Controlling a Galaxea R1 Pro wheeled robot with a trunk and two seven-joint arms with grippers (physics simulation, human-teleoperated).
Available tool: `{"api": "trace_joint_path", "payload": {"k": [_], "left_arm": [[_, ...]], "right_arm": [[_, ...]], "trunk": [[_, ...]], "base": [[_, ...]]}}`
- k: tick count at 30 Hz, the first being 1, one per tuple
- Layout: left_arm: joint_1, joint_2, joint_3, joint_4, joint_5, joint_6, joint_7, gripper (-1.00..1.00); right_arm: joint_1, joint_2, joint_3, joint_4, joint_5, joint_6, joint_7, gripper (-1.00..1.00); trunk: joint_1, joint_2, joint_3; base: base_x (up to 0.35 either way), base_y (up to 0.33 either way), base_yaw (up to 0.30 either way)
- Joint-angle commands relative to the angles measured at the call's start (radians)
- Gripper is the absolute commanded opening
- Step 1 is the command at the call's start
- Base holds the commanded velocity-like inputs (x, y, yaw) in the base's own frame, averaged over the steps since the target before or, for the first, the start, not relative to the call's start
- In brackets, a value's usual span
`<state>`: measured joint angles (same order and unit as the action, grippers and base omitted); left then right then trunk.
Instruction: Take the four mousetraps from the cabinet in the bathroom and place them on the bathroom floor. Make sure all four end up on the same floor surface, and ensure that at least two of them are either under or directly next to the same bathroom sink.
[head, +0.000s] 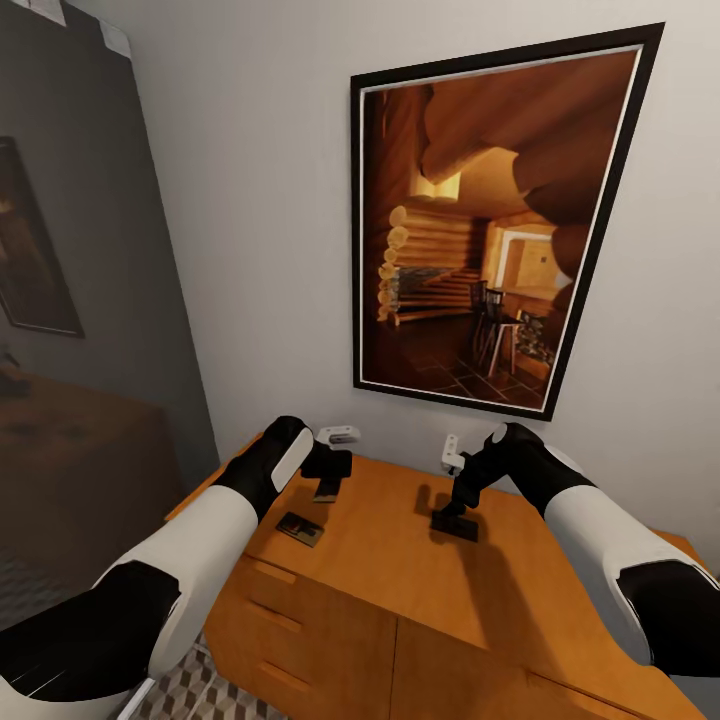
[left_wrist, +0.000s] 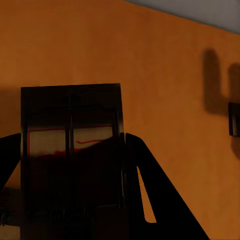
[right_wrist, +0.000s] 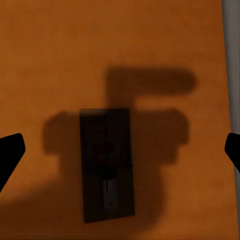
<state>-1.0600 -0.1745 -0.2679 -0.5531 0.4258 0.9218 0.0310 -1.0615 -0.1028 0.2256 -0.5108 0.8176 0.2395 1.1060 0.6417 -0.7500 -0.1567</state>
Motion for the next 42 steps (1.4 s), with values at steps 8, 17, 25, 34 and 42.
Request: {"api": "trace_joint_path", "payload": {"k": [8,17,25,34,42], "left_arm": [[0.000,0.000,-0.001,0.002,-0.003,0.000,0.000,-1.00],[0.000,0.000,-0.018,0.003,-0.003,0.000,0.000,-1.00],[0.000,0.000,-0.063,0.002,-0.001,-0.002,-0.006,-1.00],[0.000,0.000,-0.068,0.002,-0.001,-0.003,-0.006,-1.00],[0.000,0.000,-0.068,0.002,-0.001,-0.003,-0.006,-1.00]], "right_arm": [[0.000,0.000,0.000,0.000,0.000,0.000,0.000,1.00],[0.000,0.000,0.000,0.000,0.000,0.000,0.000,1.00],[0.000,0.000,0.000,0.000,0.000,0.000,0.000,1.00],[0.000,0.000,0.001,0.000,0.000,0.000,0.015,1.00],[0.000,0.000,0.001,0.000,0.000,-0.036,0.109,1.00]], "trunk": [[0.000,0.000,0.000],[0.000,0.000,0.000],[0.000,0.000,0.000],[0.000,0.000,0.000],[0.000,0.000,0.000]], "base": [[0.000,-0.001,0.000],[0.000,-0.049,0.000],[0.000,-0.021,0.000],[0.000,-0.001,0.000],[0.000,0.000,0.000]]}}
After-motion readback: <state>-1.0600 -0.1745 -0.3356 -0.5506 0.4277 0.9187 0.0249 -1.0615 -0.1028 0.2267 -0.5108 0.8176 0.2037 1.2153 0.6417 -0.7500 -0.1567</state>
